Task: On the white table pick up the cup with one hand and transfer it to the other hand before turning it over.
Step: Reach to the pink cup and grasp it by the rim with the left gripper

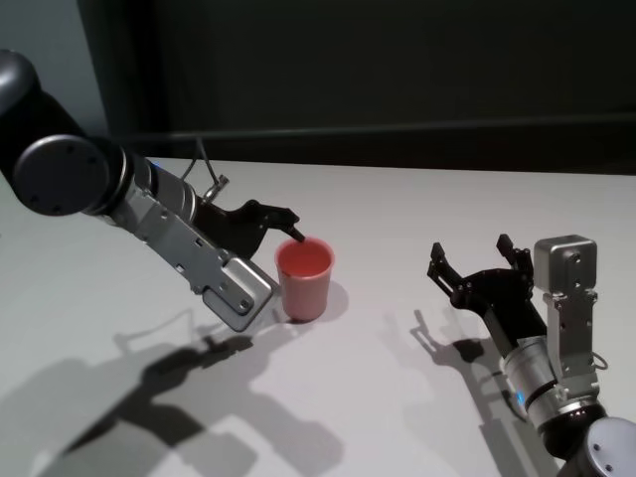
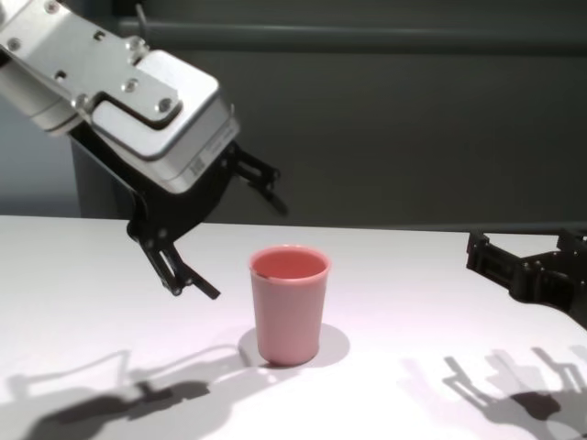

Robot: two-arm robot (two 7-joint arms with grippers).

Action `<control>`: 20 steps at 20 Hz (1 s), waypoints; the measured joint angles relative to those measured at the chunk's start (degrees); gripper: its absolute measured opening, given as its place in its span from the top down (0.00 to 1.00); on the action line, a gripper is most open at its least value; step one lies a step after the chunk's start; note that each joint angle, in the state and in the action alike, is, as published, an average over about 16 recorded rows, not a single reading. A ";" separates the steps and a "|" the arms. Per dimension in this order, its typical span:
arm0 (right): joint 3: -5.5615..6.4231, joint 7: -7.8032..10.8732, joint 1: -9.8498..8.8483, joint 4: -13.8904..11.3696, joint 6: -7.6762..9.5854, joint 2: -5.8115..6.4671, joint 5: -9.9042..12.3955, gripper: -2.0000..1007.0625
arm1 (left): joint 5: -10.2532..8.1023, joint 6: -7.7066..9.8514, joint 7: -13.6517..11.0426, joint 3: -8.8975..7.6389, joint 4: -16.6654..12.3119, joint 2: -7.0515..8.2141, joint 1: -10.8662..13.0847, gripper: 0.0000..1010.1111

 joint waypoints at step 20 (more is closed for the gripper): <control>0.00 0.00 0.00 0.00 0.00 0.00 0.00 0.01 | 4.68 -4.13 -3.57 8.51 10.03 -6.71 -7.66 0.01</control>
